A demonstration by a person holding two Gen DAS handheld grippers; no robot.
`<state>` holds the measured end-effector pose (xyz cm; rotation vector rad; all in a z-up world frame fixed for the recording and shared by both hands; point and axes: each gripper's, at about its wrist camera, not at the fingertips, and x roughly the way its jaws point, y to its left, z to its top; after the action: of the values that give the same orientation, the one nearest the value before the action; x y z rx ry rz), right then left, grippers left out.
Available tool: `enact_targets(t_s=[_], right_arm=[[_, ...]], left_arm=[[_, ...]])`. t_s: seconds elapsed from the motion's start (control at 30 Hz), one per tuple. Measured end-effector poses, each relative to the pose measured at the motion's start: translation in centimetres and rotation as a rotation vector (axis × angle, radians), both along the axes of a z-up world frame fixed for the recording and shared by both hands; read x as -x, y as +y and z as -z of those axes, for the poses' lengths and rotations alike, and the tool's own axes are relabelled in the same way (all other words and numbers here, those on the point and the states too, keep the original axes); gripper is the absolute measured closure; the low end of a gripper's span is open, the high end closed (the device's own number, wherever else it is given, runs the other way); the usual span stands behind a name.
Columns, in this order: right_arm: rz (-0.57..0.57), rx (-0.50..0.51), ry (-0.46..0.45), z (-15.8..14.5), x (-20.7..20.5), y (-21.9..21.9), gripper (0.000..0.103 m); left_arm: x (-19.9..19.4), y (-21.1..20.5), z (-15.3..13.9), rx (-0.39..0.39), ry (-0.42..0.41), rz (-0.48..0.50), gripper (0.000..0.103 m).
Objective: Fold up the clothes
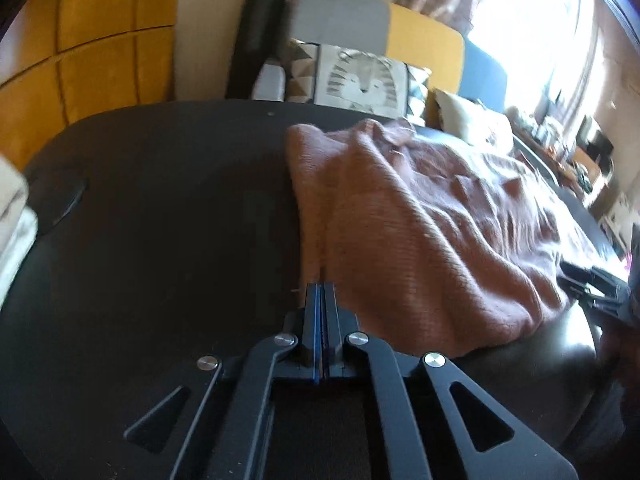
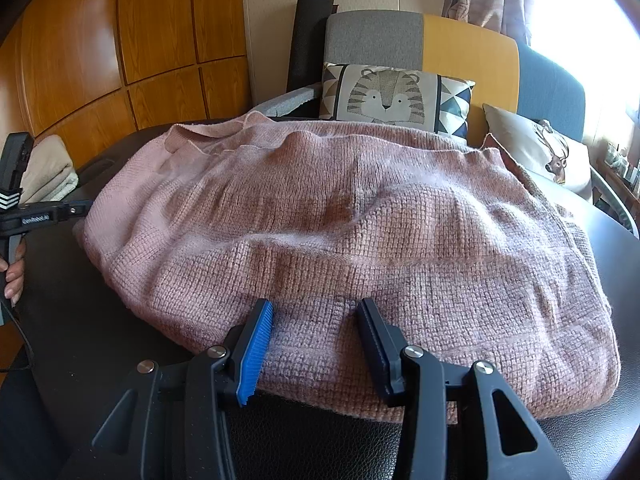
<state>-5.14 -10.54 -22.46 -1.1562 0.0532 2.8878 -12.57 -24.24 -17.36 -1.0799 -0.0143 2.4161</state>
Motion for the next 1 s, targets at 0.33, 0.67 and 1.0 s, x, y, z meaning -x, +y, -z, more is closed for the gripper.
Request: enact_targets(t_s=[0.33,0.67,1.0], right_arm=[[-0.002,0.004,-0.001,0.0,0.0,0.1,0.059],[-0.002,0.004,-0.001,0.0,0.1,0.1,0.059],[-0.040,0.008,0.001,-0.9,0.5,-0.1,0.059]], left_arm=[[-0.1,0.9,-1.2,-0.014,0.027,0.000,0.061],[0.5,4.9,0.6,0.166,0.049,0.097,0.074],[1.8,-1.0,1.0,-0.011,-0.064,-0.186,0.103]])
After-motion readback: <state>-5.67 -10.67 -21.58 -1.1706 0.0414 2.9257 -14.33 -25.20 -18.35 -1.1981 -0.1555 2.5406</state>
